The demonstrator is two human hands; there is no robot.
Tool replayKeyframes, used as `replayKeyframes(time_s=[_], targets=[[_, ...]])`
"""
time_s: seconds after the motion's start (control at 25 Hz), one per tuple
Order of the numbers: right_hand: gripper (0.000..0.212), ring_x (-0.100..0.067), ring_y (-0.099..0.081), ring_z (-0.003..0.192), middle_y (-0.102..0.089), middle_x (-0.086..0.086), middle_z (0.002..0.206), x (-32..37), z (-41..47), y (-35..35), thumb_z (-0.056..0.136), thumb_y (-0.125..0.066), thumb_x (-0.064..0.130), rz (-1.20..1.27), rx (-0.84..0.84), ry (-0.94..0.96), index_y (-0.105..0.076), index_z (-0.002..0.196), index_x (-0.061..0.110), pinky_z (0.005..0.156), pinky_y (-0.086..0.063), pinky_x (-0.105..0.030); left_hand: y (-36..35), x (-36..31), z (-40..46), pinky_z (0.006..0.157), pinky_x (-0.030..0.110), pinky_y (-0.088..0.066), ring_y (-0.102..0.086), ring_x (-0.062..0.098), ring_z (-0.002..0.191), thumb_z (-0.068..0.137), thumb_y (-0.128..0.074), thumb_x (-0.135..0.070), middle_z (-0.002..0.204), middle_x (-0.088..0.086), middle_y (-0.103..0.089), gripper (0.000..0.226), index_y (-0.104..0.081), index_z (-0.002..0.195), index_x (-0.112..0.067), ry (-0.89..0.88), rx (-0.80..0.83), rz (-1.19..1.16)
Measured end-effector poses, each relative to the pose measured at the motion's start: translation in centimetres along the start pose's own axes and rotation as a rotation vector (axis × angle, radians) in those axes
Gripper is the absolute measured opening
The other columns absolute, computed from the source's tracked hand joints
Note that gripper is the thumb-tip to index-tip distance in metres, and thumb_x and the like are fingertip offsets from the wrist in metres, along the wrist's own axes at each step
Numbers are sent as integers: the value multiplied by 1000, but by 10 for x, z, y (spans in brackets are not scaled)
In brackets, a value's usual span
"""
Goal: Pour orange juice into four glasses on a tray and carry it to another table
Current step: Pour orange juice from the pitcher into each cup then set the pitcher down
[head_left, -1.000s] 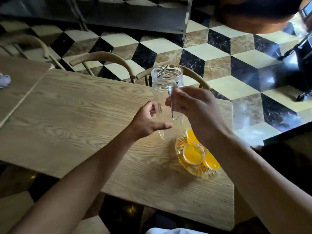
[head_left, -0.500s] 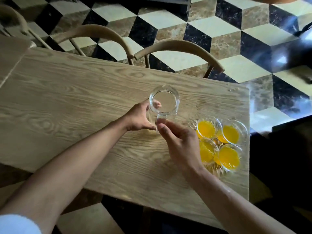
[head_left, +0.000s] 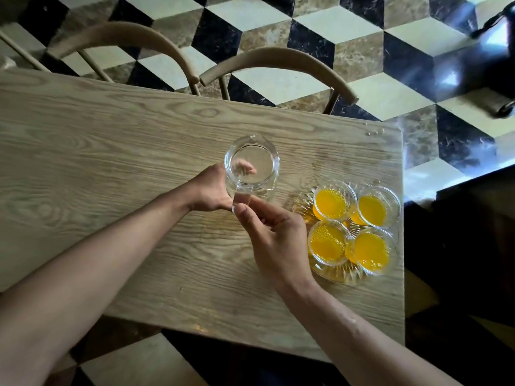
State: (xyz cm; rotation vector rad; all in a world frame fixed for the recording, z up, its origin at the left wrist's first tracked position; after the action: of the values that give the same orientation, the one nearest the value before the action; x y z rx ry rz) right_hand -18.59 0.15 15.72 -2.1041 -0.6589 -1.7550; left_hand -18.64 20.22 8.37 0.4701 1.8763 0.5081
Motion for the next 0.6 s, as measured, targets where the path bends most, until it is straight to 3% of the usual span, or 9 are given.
replayKeyframes(time_s=[0.12, 0.28, 0.4, 0.52, 0.6], targets=[[17, -30, -74, 83, -78, -14, 93, 2, -3, -2, 92, -74, 25, 5, 8, -8, -79, 102, 38, 79, -58, -53, 3, 4, -2, 112, 44, -54, -67, 14, 121, 61, -81, -50, 127, -6, -68, 73, -57, 128, -35, -16, 4, 20], [17, -35, -71, 85, -80, -9, 91, -2, -3, -3, 92, -74, 25, -30, 14, -17, -82, 107, 23, 76, -58, -50, 3, 4, -6, 114, 45, -51, -66, 17, 125, 62, -80, -49, 129, -4, -66, 66, -56, 123, -43, 4, -3, 4], [17, -36, -72, 87, -80, -10, 94, -3, -4, -2, 93, -74, 25, -39, 13, -48, -81, 108, 21, 78, -60, -50, -1, 5, -8, 121, 48, -46, -58, 20, 140, 58, -84, -49, 149, 3, -60, 94, -50, 144, -32, 36, 32, -40], [21, -11, -76, 82, -82, 1, 94, -3, -6, 2, 92, -75, 27, -103, 37, -40, -80, 111, 19, 76, -62, -29, 1, 17, -16, 125, 49, -41, -49, 20, 150, 54, -94, -50, 164, 1, -48, 123, -31, 158, -40, 118, 83, -13], [30, -2, -75, 87, -81, 5, 100, -5, -6, 12, 91, -76, 32, -181, 28, -51, -78, 116, 18, 81, -61, -23, 5, 24, -25, 129, 45, -36, -46, 18, 151, 59, -102, -34, 163, -2, -47, 127, -30, 164, -24, 181, 61, 57]])
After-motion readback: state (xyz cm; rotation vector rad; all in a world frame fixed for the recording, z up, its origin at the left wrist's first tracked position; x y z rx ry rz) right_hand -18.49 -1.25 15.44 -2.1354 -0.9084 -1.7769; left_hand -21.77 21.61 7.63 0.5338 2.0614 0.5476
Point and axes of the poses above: each hand's wrist, its own z-axis towards the middle knuckle, its own y-axis out of the back of the hand, x = y × z, the point moved 2 cm from there along z, towards the middle knuckle
